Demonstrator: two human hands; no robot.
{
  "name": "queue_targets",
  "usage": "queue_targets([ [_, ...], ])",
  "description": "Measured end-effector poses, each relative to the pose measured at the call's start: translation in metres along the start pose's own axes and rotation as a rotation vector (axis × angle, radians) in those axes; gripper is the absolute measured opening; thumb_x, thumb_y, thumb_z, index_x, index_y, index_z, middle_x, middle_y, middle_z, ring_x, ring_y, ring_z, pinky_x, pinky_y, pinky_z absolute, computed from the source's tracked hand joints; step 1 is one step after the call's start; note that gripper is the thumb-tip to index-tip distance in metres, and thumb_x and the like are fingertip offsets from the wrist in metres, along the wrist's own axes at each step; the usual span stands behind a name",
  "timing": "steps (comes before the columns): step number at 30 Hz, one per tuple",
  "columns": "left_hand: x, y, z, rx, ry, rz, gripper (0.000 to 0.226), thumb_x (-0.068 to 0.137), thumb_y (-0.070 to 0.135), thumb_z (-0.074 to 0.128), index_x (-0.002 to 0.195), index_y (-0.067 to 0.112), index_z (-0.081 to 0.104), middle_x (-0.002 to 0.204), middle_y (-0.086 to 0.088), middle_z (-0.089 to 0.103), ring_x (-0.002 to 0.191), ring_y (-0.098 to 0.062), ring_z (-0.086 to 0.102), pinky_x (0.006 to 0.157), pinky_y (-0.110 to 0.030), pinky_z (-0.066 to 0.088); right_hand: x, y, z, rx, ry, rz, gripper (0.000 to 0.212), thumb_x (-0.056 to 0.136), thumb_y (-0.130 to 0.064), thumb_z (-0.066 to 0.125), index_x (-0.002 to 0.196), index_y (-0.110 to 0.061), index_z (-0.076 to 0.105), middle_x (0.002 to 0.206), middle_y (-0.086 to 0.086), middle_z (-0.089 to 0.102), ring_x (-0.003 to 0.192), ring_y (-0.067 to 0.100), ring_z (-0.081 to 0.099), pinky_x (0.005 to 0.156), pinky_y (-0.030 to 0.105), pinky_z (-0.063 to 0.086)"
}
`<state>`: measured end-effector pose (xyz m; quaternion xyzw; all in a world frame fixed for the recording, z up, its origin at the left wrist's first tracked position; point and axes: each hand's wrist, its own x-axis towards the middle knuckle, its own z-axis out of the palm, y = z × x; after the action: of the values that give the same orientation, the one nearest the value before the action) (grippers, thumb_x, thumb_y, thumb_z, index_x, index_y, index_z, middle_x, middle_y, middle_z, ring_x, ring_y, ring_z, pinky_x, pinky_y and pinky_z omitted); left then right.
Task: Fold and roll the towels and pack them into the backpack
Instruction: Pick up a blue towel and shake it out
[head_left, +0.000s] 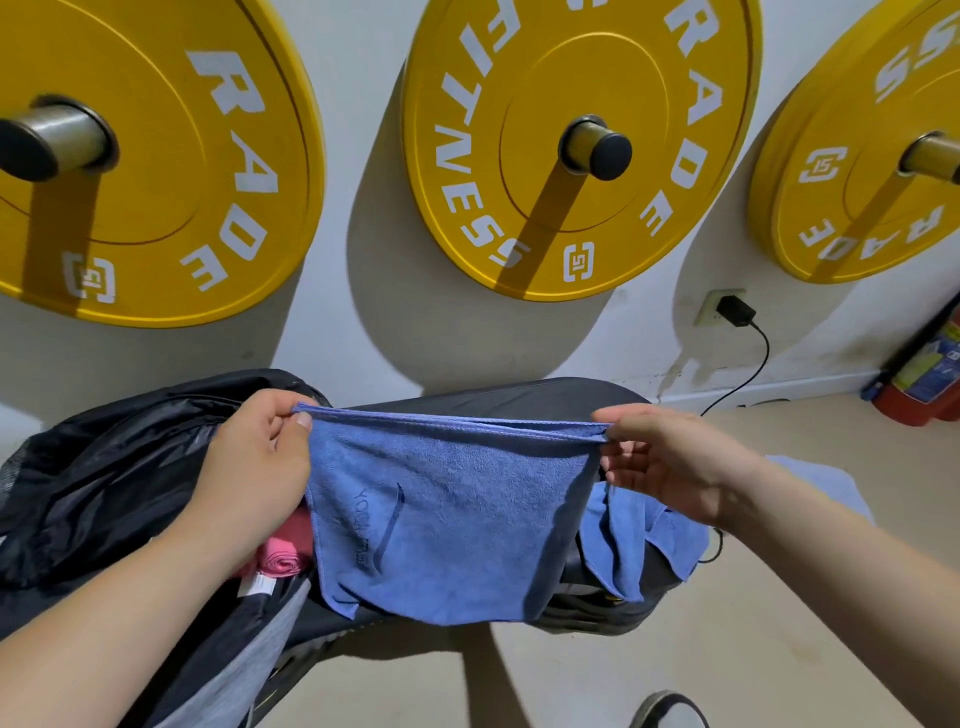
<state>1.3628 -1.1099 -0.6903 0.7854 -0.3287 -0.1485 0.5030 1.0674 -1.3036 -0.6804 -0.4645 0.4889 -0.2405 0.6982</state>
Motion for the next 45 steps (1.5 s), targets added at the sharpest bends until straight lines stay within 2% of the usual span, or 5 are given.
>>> queue_targets([
  [6, -0.005, 0.023, -0.018, -0.022, 0.037, 0.114, 0.018, 0.101, 0.017, 0.055, 0.099, 0.03, 0.067, 0.082, 0.002, 0.07, 0.072, -0.023, 0.065, 0.072, -0.039, 0.056, -0.016, -0.028, -0.011, 0.125, -0.057, -0.158, 0.033, 0.088, 0.004, 0.067, 0.12, 0.004, 0.067, 0.105, 0.019, 0.069, 0.087, 0.024, 0.069, 0.08, 0.031, 0.058],
  [12, -0.023, 0.044, -0.026, -0.186, -0.017, 0.048, 0.016, 0.105, 0.016, 0.048, 0.106, 0.023, 0.063, 0.096, -0.012, 0.072, 0.072, -0.018, 0.077, 0.079, -0.04, 0.058, -0.04, -0.027, 0.004, -0.5, 0.299, -0.595, 0.014, 0.079, -0.002, 0.08, 0.084, -0.014, 0.077, 0.071, 0.005, 0.074, 0.06, 0.01, 0.062, 0.064, 0.024, 0.055],
  [21, -0.033, 0.048, -0.036, -0.225, -0.027, 0.05, 0.017, 0.104, 0.012, 0.049, 0.105, 0.017, 0.065, 0.079, -0.012, 0.068, 0.049, -0.017, 0.06, 0.072, -0.042, 0.052, -0.043, -0.021, -0.006, -0.06, -0.065, -0.455, 0.018, 0.098, -0.008, 0.062, 0.082, -0.012, 0.055, 0.071, 0.005, 0.056, 0.066, 0.017, 0.054, 0.066, 0.031, 0.044],
  [36, 0.03, 0.03, -0.007, -0.247, 0.018, -0.011, 0.017, 0.105, 0.014, 0.048, 0.102, 0.021, 0.063, 0.104, -0.011, 0.072, 0.084, -0.022, 0.077, 0.09, -0.043, 0.057, 0.014, -0.021, 0.025, -0.194, 0.375, -0.584, 0.013, 0.093, -0.01, 0.068, 0.086, -0.004, 0.059, 0.069, 0.012, 0.06, 0.05, 0.022, 0.058, 0.046, 0.03, 0.048],
  [45, 0.059, 0.0, 0.016, -0.232, 0.017, 0.01, 0.02, 0.101, 0.003, 0.049, 0.101, 0.015, 0.065, 0.104, -0.011, 0.072, 0.092, -0.02, 0.071, 0.096, -0.042, 0.055, 0.036, -0.002, 0.023, -0.307, 0.322, -0.621, 0.014, 0.092, -0.014, 0.069, 0.083, -0.017, 0.058, 0.076, 0.011, 0.068, 0.065, 0.027, 0.056, 0.066, 0.038, 0.046],
])
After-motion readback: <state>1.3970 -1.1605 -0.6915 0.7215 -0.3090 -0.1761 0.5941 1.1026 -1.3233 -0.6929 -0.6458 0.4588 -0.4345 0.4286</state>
